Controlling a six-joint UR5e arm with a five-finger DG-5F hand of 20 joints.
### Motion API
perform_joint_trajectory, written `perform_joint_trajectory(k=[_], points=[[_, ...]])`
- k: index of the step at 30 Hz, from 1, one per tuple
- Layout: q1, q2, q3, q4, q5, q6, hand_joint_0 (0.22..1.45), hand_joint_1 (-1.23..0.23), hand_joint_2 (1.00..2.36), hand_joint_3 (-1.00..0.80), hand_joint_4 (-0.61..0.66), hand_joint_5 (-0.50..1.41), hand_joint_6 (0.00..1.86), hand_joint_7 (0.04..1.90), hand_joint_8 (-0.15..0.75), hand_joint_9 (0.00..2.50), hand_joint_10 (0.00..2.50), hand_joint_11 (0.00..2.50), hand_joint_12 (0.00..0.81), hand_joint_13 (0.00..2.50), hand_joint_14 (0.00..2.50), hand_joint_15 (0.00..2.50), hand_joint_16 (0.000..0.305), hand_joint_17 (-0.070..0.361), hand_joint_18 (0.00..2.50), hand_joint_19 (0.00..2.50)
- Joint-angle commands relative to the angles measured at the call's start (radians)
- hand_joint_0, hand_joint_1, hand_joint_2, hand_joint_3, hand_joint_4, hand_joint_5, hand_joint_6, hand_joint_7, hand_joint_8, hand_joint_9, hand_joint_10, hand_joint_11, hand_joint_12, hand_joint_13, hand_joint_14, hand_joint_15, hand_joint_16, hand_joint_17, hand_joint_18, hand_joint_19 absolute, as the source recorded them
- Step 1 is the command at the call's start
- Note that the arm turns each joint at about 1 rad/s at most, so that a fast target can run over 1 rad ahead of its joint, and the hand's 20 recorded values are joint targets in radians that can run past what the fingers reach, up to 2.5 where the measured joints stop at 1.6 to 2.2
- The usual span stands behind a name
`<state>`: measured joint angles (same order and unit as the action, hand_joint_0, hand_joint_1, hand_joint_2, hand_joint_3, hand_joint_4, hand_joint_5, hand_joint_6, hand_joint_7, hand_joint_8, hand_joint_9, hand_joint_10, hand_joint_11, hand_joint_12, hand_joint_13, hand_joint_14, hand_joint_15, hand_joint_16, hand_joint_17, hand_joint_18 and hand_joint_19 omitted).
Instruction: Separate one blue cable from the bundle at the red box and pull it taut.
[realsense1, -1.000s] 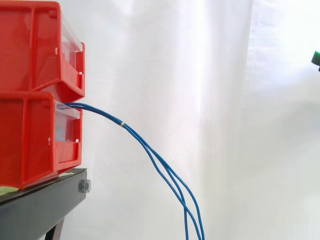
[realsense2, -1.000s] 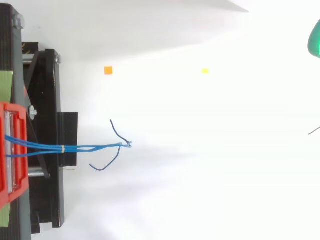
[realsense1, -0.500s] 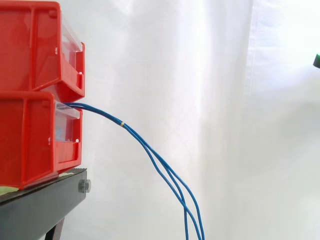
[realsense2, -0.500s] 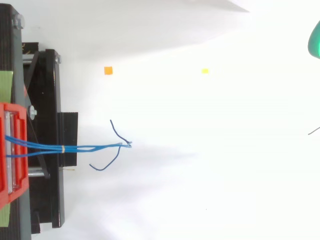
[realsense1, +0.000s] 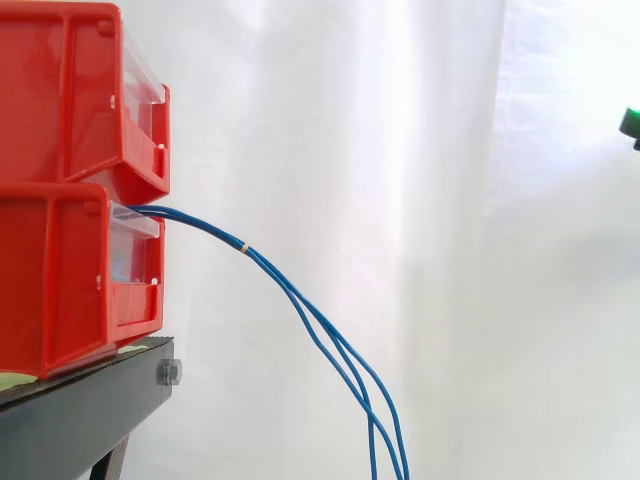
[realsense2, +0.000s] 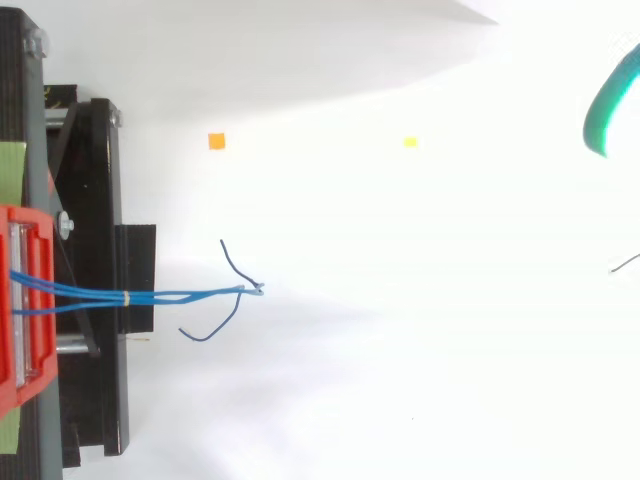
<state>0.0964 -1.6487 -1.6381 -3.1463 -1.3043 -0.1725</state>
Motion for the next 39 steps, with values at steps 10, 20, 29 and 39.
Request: perform_joint_trajectory(k=[10,20,29,39], points=[[0.036,-0.066,0.000,0.200,-0.020,0.031,0.57,-0.60,1.00,-0.45,0.24,-0.18,0.50,0.85,0.288,0.75,0.02,0.53,0.362,0.69,0.02,0.42,0.052,0.117,0.59,0.61],[0.060,-0.117,0.000,0.255,0.005,0.033,0.57,-0.60,1.00,-0.45,0.24,-0.18,0.50,0.85,0.286,0.76,0.02,0.53,0.363,0.69,0.02,0.42,0.052,0.116,0.60,0.61],[0.069,-0.181,0.000,0.335,0.030,0.027,0.58,-0.60,1.00,-0.45,0.23,-0.18,0.50,0.85,0.287,0.73,0.02,0.53,0.368,0.67,0.02,0.41,0.048,0.108,0.57,0.56],[0.077,-0.240,0.014,0.370,0.082,-0.009,0.58,-0.61,1.00,-0.46,0.23,-0.18,0.50,0.85,0.293,0.71,0.01,0.50,0.350,0.64,0.01,0.36,0.041,0.092,0.51,0.44]])
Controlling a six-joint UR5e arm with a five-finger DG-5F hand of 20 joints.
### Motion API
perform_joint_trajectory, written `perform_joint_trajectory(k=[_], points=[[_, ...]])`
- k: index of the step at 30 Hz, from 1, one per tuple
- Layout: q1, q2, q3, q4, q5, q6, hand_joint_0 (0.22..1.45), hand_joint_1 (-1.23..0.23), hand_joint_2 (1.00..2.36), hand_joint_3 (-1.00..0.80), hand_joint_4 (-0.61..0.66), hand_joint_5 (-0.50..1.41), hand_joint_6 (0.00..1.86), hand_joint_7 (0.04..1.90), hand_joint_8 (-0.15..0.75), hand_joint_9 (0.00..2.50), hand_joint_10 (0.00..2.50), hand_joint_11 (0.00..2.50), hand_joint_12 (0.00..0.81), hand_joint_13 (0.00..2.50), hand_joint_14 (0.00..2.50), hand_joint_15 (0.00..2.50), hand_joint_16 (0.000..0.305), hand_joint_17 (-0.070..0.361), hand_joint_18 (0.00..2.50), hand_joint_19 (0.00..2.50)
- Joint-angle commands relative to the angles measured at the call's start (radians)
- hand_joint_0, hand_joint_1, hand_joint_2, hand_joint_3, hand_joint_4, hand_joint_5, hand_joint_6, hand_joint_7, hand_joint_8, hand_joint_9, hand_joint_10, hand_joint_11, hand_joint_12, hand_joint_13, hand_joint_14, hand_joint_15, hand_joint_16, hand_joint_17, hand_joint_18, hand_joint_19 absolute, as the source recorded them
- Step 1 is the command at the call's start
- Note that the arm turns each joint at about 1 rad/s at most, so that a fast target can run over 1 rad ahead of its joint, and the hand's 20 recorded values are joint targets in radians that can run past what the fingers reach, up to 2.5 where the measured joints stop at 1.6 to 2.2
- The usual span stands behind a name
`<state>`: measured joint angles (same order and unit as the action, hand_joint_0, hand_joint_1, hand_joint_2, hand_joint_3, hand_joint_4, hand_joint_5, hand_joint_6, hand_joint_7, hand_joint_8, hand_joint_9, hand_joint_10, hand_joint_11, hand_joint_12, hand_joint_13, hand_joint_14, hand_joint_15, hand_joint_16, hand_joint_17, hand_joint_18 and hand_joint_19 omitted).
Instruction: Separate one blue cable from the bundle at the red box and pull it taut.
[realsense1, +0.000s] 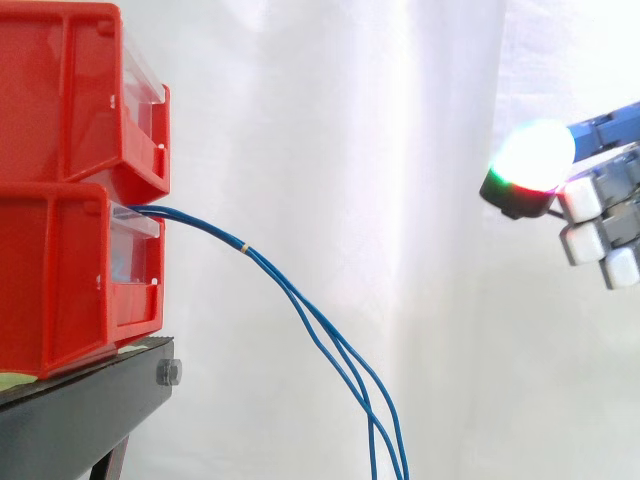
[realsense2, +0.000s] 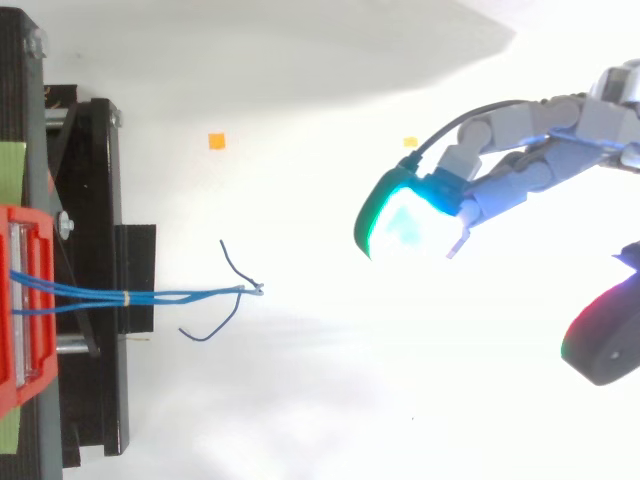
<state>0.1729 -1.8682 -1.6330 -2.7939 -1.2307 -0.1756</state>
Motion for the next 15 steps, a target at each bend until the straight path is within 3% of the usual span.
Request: perform_joint_trajectory(k=[1,3,8,13,15], points=[[0.000,-0.028,0.013,0.022,0.013,-0.005,0.58,-0.61,1.00,-0.45,0.24,-0.18,0.50,0.85,0.294,0.71,0.01,0.50,0.351,0.64,0.02,0.36,0.041,0.091,0.51,0.44],[0.000,-0.068,0.050,0.037,0.025,-0.002,0.58,-0.61,1.00,-0.45,0.24,-0.18,0.50,0.85,0.293,0.71,0.01,0.50,0.344,0.63,0.01,0.36,0.040,0.090,0.51,0.43],[-0.007,-0.121,0.099,0.033,0.013,0.001,0.58,-0.60,1.00,-0.46,0.24,-0.18,0.50,0.85,0.292,0.71,0.01,0.50,0.345,0.63,0.01,0.34,0.040,0.089,0.51,0.40],[-0.003,-0.123,0.104,0.054,0.017,-0.015,0.58,-0.60,1.00,-0.45,0.24,-0.18,0.50,0.85,0.295,0.72,0.01,0.50,0.341,0.63,0.01,0.35,0.039,0.088,0.50,0.39],[-0.003,-0.124,0.102,0.068,0.040,-0.047,0.58,-0.60,1.00,-0.46,0.24,-0.18,0.50,0.85,0.295,0.72,0.01,0.49,0.341,0.63,0.01,0.34,0.039,0.087,0.49,0.39]])
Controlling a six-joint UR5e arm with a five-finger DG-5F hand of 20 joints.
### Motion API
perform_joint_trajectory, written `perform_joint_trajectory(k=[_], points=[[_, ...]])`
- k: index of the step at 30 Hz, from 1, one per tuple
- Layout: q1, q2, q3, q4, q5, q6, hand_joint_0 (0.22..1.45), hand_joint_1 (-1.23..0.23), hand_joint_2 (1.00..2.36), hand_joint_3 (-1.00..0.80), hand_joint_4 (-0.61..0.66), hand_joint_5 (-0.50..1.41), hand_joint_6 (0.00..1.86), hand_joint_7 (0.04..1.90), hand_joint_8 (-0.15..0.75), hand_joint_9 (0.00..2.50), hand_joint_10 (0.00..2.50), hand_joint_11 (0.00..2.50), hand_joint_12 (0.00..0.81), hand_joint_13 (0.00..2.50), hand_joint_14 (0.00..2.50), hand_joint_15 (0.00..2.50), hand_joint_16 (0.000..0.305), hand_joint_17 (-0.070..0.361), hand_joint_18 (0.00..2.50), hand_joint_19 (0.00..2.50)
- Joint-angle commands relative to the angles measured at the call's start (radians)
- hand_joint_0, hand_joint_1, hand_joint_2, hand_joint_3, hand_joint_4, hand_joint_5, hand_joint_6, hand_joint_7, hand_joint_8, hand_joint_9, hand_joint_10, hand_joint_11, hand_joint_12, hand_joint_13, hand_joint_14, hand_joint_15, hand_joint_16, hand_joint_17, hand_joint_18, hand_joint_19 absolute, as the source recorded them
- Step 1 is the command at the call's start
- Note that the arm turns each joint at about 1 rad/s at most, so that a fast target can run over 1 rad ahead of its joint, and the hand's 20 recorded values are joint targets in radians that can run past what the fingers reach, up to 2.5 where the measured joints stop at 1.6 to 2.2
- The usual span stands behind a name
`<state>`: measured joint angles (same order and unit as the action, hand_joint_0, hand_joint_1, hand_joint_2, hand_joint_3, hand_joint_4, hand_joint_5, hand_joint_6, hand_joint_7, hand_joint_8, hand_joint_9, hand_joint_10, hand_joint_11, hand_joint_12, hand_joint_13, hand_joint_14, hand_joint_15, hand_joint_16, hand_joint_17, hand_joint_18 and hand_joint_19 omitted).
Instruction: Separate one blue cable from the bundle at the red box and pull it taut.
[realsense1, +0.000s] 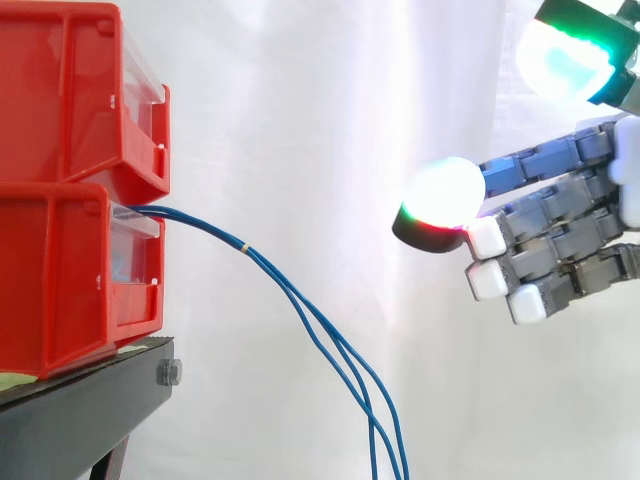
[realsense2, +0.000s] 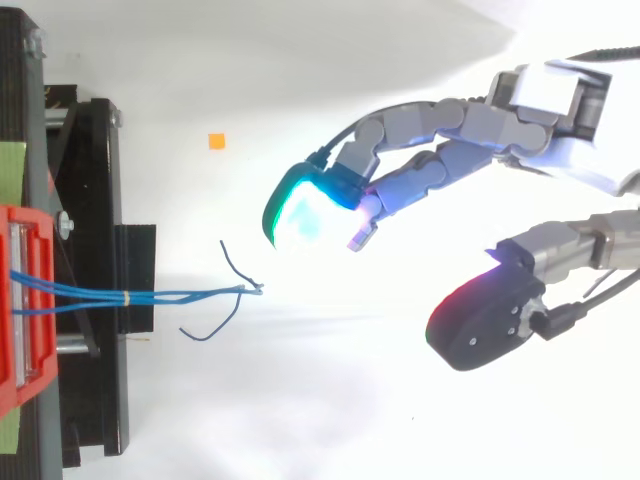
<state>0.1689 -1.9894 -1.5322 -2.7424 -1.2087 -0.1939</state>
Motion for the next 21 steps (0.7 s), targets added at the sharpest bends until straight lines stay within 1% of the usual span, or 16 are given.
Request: perform_joint_trajectory(k=[1,3,4,5,7,8,10,11,12,14,15,18,21], points=[[0.000,-0.003,0.001,0.018,0.023,-0.036,0.58,-0.60,1.00,-0.46,0.24,-0.18,0.50,0.85,0.297,0.72,0.01,0.50,0.342,0.63,0.01,0.35,0.039,0.087,0.49,0.39],[0.001,-0.003,0.001,0.024,0.032,-0.052,0.58,-0.60,1.00,-0.46,0.24,-0.18,0.50,0.85,0.297,0.72,0.01,0.50,0.340,0.63,0.01,0.34,0.039,0.087,0.49,0.38],[0.000,-0.009,0.001,0.032,0.040,-0.061,0.58,-0.60,1.00,-0.46,0.24,-0.18,0.50,0.85,0.299,0.72,0.02,0.50,0.339,0.63,0.01,0.34,0.039,0.087,0.50,0.37],[0.001,-0.022,0.003,0.033,0.040,-0.059,0.58,-0.60,1.00,-0.46,0.24,-0.18,0.50,0.85,0.298,0.72,0.01,0.50,0.339,0.63,0.01,0.34,0.039,0.087,0.50,0.38],[-0.005,-0.042,0.006,0.041,0.031,-0.050,0.58,-0.60,1.00,-0.46,0.24,-0.18,0.50,0.85,0.297,0.72,0.02,0.50,0.340,0.63,0.01,0.34,0.038,0.087,0.50,0.37],[-0.008,-0.075,0.029,0.047,0.020,-0.016,0.58,-0.60,1.00,-0.46,0.24,-0.18,0.50,0.85,0.298,0.72,0.01,0.50,0.339,0.63,0.01,0.34,0.038,0.086,0.50,0.37],[-0.009,-0.077,0.046,0.039,0.006,0.007,0.58,-0.60,1.00,-0.46,0.24,-0.18,0.50,0.85,0.299,0.72,0.02,0.50,0.339,0.63,0.01,0.34,0.038,0.086,0.50,0.37],[-0.009,-0.077,0.058,0.021,-0.008,0.019,0.58,-0.60,1.00,-0.46,0.24,-0.18,0.50,0.85,0.300,0.72,0.02,0.51,0.340,0.63,0.01,0.34,0.038,0.085,0.50,0.37],[-0.008,-0.078,0.072,0.001,-0.014,0.014,0.58,-0.60,1.00,-0.46,0.24,-0.18,0.50,0.85,0.301,0.72,0.01,0.51,0.339,0.64,0.01,0.34,0.038,0.085,0.50,0.37],[-0.008,-0.080,0.073,0.000,-0.011,0.010,0.58,-0.60,1.00,-0.46,0.24,-0.18,0.50,0.85,0.302,0.73,0.02,0.51,0.338,0.64,0.01,0.34,0.038,0.085,0.50,0.36],[-0.009,-0.095,0.073,0.007,-0.003,-0.002,0.58,-0.60,1.00,-0.45,0.25,-0.18,0.50,0.85,0.303,0.73,0.02,0.50,0.337,0.64,0.01,0.33,0.038,0.084,0.50,0.35],[-0.009,-0.114,0.073,0.029,-0.002,0.001,0.59,-0.61,1.00,-0.46,0.25,-0.18,0.50,0.85,0.302,0.73,0.01,0.50,0.337,0.64,0.01,0.33,0.037,0.084,0.50,0.34],[-0.009,-0.126,0.073,0.069,0.001,-0.002,0.59,-0.61,1.00,-0.46,0.25,-0.18,0.50,0.85,0.304,0.73,0.01,0.50,0.337,0.64,0.01,0.33,0.037,0.083,0.50,0.34]])
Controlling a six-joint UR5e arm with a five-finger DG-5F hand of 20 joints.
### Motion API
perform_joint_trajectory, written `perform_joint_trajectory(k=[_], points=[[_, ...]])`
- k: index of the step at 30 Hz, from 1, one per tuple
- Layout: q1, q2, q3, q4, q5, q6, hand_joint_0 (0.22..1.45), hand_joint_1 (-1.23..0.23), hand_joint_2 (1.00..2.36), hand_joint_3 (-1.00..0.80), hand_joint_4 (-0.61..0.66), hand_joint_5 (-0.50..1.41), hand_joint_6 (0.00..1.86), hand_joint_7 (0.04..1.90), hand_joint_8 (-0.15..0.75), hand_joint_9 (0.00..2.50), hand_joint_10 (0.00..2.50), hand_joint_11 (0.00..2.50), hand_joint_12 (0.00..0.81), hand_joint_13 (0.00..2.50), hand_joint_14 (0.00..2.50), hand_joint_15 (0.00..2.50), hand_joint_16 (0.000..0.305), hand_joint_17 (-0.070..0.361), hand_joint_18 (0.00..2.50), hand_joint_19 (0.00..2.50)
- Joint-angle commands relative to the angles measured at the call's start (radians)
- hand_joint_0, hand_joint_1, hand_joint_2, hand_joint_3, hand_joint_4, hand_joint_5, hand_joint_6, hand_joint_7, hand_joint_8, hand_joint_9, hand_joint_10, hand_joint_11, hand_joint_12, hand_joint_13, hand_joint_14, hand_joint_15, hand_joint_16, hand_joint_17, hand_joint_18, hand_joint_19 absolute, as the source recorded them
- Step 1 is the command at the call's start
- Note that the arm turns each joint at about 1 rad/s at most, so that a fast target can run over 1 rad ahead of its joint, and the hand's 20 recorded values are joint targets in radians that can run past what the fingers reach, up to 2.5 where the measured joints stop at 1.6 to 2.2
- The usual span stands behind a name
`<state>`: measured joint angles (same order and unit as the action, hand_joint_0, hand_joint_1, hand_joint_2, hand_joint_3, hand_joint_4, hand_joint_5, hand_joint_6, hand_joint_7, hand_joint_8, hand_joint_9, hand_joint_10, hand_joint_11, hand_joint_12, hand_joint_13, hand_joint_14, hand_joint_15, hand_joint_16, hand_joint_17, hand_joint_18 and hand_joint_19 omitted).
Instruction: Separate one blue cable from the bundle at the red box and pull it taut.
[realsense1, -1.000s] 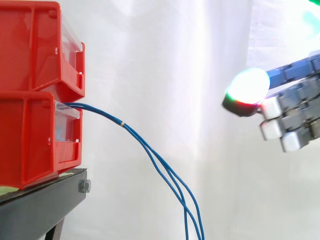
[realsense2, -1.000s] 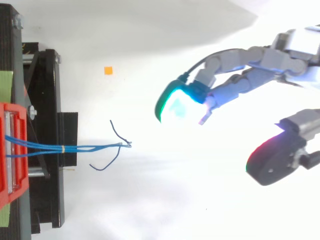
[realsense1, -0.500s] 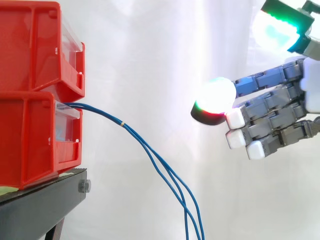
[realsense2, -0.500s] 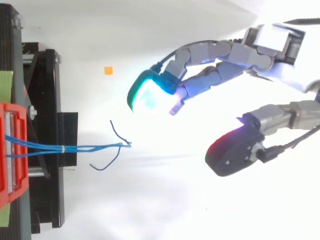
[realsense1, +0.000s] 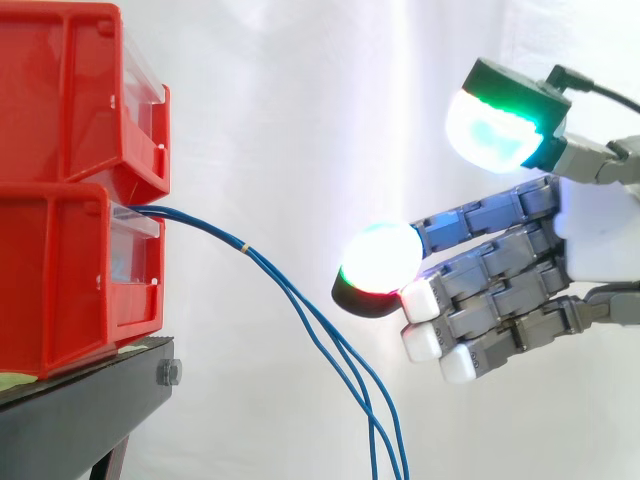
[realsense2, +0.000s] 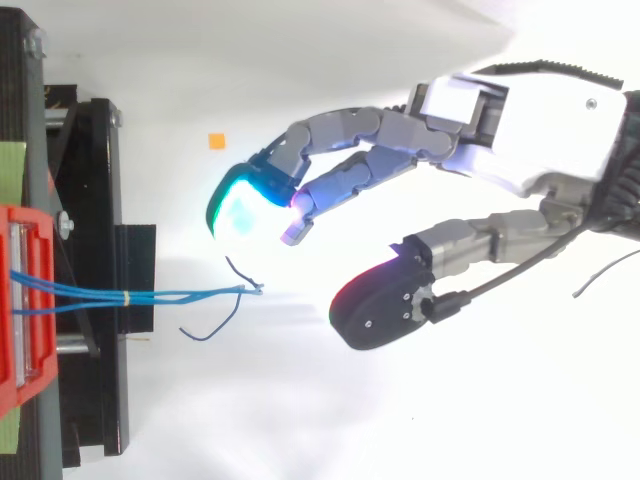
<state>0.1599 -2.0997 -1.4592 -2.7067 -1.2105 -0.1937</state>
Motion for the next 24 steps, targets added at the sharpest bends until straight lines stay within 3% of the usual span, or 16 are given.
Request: perform_joint_trajectory(k=[1,4,10,17,18,19,21,22,24], points=[[0.001,-0.031,0.005,0.044,0.006,0.000,0.59,-0.61,1.00,-0.45,0.25,-0.18,0.50,0.85,0.304,0.73,0.01,0.50,0.336,0.64,0.01,0.34,0.037,0.083,0.51,0.35],[0.001,-0.046,0.008,0.053,0.009,-0.004,0.59,-0.61,1.00,-0.45,0.25,-0.18,0.50,0.85,0.304,0.73,0.02,0.50,0.336,0.65,0.01,0.33,0.037,0.083,0.52,0.34],[-0.005,-0.100,0.062,0.050,0.008,0.010,0.59,-0.61,1.00,-0.46,0.25,-0.18,0.50,0.85,0.304,0.73,0.02,0.50,0.335,0.65,0.01,0.33,0.037,0.083,0.52,0.34],[-0.005,-0.103,0.066,0.053,0.000,-0.010,0.59,-0.63,1.00,-0.48,0.25,-0.18,0.50,0.85,0.303,0.73,0.01,0.50,0.336,0.65,0.01,0.33,0.037,0.083,0.52,0.34],[-0.006,-0.128,0.066,0.061,-0.006,-0.010,0.59,-0.64,1.00,-0.48,0.24,-0.18,0.50,0.85,0.301,0.72,0.02,0.50,0.335,0.65,0.01,0.33,0.037,0.083,0.52,0.34],[-0.006,-0.128,0.066,0.061,-0.006,-0.010,0.58,-0.64,1.00,-0.48,0.24,-0.18,0.50,0.84,0.300,0.72,0.02,0.50,0.336,0.65,0.01,0.33,0.037,0.083,0.52,0.34],[-0.011,-0.145,0.069,0.085,-0.024,-0.013,0.58,-0.66,1.00,-0.50,0.25,-0.18,0.50,0.85,0.303,0.72,0.01,0.51,0.338,0.65,0.01,0.33,0.037,0.083,0.53,0.34],[-0.014,-0.157,0.089,0.127,-0.041,-0.013,0.57,-0.67,1.00,-0.50,0.25,-0.18,0.50,0.85,0.301,0.72,0.01,0.52,0.339,0.65,0.01,0.34,0.037,0.083,0.53,0.34],[-0.014,-0.158,0.092,0.142,-0.046,-0.013,0.55,-0.69,1.00,-0.50,0.24,-0.19,0.50,0.86,0.302,0.78,0.02,0.64,0.342,0.66,0.01,0.35,0.038,0.085,0.54,0.35]])
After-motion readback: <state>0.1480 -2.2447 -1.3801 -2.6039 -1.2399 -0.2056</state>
